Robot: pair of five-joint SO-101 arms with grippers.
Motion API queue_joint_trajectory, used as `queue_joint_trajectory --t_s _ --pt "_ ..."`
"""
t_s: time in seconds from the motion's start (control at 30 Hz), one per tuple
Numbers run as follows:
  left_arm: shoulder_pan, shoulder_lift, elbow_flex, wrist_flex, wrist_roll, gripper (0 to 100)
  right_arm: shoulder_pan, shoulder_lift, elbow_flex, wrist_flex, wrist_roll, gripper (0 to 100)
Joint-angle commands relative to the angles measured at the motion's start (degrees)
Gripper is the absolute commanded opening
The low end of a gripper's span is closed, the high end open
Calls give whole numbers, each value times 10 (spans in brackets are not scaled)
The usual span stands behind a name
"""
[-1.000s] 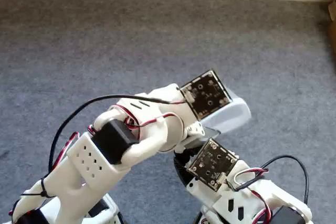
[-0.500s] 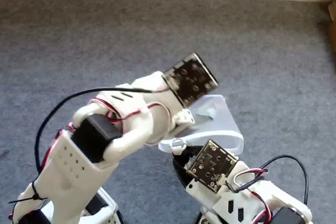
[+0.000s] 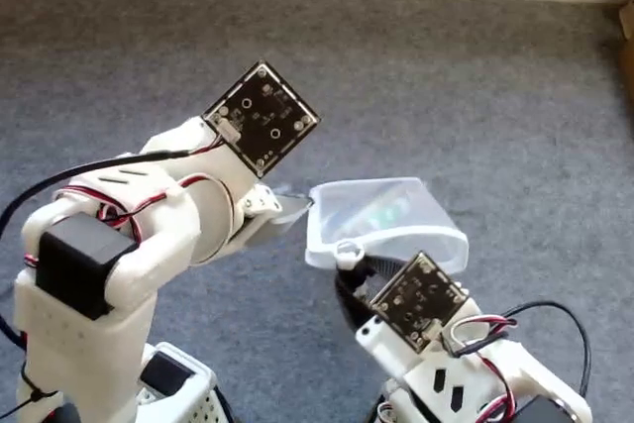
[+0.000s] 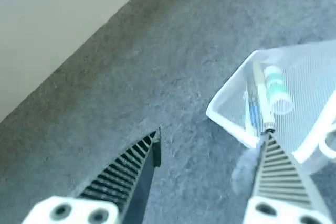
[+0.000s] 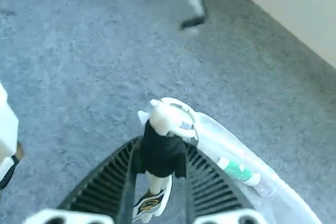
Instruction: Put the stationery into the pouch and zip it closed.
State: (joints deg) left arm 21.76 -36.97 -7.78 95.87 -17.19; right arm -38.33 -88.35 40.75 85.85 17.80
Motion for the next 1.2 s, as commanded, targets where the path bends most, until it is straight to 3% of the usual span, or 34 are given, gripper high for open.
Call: queue_joint_trajectory --t_s 0.0,0.17,0.4,0.67,1.17 --pt "-15 -23 -20 39 -57 282 36 -3 -32 -30 4 4" --pt "-5 -84 26 46 -123 286 37 -3 -32 -36 4 4" --pt "73 -98 127 40 -127 286 37 -2 -32 -45 -17 4" --pt "135 -101 204 -35 -127 286 37 -2 -28 -45 -18 4" --pt "141 -102 345 -223 -128 267 37 -2 -27 -44 -19 4"
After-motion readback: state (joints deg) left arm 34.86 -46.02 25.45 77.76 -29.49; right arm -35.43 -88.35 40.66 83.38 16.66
